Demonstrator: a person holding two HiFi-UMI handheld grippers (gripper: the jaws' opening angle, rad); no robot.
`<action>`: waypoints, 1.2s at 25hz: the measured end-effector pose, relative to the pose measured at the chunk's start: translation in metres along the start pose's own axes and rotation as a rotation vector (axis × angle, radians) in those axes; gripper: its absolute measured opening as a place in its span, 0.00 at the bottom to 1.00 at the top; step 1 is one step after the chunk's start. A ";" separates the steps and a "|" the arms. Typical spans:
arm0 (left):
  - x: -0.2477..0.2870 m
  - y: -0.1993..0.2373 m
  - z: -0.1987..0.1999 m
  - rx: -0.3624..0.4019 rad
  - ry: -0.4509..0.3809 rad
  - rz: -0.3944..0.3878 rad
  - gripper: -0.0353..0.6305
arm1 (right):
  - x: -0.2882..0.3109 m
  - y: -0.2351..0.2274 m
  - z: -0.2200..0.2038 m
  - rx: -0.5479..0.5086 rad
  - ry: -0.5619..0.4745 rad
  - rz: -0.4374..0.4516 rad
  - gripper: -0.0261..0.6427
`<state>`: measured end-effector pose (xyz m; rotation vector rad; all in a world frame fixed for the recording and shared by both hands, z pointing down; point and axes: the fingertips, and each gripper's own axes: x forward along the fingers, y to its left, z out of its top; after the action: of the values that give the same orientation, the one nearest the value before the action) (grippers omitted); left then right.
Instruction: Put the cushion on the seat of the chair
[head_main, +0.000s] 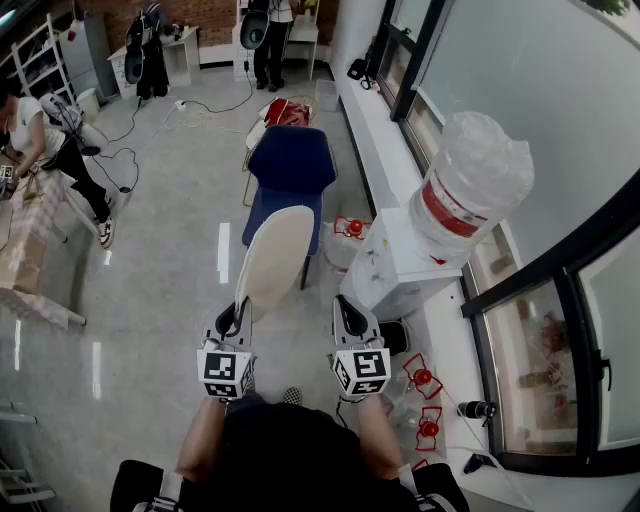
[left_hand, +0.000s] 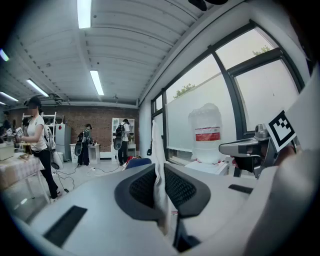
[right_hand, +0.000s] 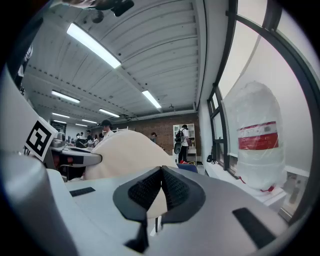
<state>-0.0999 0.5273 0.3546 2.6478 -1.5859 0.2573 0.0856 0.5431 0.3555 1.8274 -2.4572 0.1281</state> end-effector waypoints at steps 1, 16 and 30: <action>0.001 0.000 0.000 0.000 0.001 -0.001 0.11 | 0.001 -0.001 0.000 0.000 0.000 0.000 0.08; 0.013 -0.007 -0.001 0.021 0.014 -0.013 0.11 | 0.003 -0.016 -0.007 0.040 -0.009 -0.015 0.08; 0.072 0.013 0.000 0.022 0.036 -0.028 0.11 | 0.055 -0.041 -0.023 0.082 0.027 -0.041 0.08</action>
<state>-0.0783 0.4580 0.3659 2.6636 -1.5430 0.3213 0.1091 0.4817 0.3854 1.8931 -2.4289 0.2528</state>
